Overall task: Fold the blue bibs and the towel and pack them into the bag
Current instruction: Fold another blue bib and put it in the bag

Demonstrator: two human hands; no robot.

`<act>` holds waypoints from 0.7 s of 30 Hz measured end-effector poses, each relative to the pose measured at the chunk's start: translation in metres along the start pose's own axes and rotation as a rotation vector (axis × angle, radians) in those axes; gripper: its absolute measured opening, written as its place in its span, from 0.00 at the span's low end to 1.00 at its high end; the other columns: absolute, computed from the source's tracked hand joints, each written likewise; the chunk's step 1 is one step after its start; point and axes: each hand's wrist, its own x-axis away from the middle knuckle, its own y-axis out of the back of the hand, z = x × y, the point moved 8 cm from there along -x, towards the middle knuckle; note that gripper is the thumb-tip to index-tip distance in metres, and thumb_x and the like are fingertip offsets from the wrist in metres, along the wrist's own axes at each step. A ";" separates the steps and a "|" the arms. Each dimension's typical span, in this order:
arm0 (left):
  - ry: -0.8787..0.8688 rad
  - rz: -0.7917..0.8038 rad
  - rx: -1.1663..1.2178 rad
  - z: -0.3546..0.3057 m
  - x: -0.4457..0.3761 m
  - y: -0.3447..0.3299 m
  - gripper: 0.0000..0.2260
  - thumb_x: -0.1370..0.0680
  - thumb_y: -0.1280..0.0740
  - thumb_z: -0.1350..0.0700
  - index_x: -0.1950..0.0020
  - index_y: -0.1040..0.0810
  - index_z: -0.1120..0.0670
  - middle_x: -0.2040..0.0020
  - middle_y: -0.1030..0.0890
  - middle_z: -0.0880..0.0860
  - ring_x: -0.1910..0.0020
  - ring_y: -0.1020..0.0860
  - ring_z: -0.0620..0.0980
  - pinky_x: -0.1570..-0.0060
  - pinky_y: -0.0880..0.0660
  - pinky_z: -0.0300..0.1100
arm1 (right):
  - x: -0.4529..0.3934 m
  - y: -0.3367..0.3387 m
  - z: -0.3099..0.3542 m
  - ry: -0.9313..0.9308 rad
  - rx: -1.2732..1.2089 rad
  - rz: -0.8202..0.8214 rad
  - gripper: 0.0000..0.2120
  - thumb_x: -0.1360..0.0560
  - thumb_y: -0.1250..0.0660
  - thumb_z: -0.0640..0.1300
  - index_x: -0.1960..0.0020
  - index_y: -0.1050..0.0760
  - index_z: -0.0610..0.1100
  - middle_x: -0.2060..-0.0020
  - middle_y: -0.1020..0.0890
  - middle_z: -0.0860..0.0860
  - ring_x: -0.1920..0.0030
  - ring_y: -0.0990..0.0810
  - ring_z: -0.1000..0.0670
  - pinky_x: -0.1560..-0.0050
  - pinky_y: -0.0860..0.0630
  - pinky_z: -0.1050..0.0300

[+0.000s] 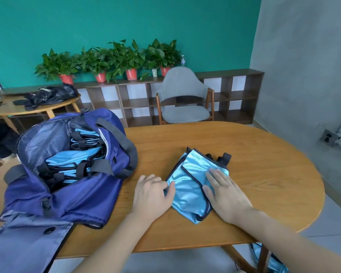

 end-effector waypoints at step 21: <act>0.019 0.323 0.536 -0.002 0.005 -0.027 0.07 0.25 0.26 0.49 0.49 0.13 0.47 0.48 0.16 0.39 0.41 0.23 0.37 0.41 0.24 0.44 | 0.026 0.017 0.025 0.456 -0.311 -0.232 0.19 0.25 0.32 0.66 0.42 0.19 0.54 0.44 0.20 0.63 0.39 0.26 0.62 0.34 0.31 0.61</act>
